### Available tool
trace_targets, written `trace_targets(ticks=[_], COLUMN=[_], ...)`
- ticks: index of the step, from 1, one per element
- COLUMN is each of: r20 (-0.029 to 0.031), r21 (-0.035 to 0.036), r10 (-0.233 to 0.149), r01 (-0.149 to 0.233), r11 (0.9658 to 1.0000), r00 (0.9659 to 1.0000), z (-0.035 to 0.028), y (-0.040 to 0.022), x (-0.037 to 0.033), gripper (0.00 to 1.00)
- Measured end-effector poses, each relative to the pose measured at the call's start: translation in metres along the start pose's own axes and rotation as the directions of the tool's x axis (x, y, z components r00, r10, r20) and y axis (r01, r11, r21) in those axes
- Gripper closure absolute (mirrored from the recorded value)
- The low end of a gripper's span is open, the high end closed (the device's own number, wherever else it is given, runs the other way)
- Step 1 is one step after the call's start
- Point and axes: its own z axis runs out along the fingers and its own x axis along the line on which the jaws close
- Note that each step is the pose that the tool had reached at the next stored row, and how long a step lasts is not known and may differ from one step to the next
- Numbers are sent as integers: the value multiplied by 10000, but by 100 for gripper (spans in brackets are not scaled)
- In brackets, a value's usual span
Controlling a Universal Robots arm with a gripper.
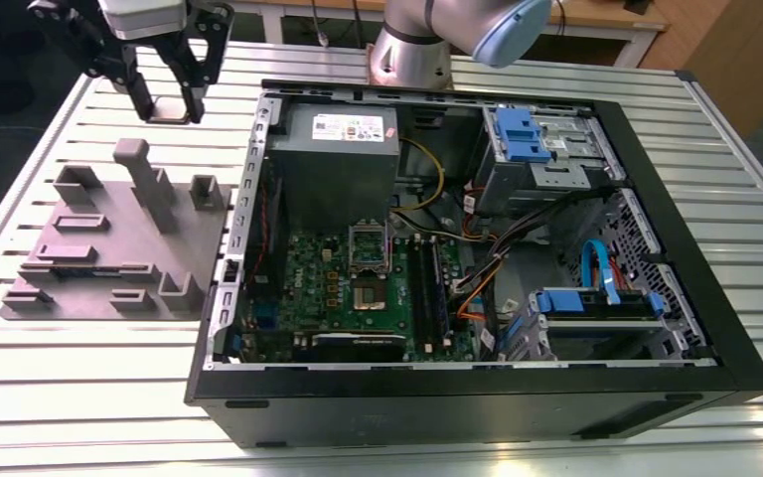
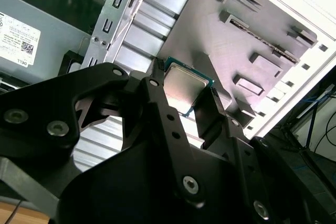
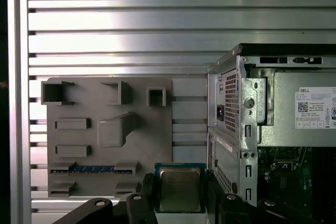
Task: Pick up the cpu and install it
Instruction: 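Pick up the cpu and move it towards the insertion slot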
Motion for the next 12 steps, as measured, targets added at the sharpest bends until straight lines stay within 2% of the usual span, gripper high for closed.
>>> trace_targets(ticks=[3, 4, 8, 12], r20=[0, 0, 0, 0], r21=[0, -1, 0, 0], r10=[-2, 0, -1, 0], r01=[2, 0, 1, 0], r11=[10000, 10000, 10000, 10000], r00=[10000, 10000, 10000, 10000], z=[0, 0, 0, 0], y=[-21, -91, -92, -92], x=[-3, -8, -54, -60], gripper=[53, 53, 53, 53])
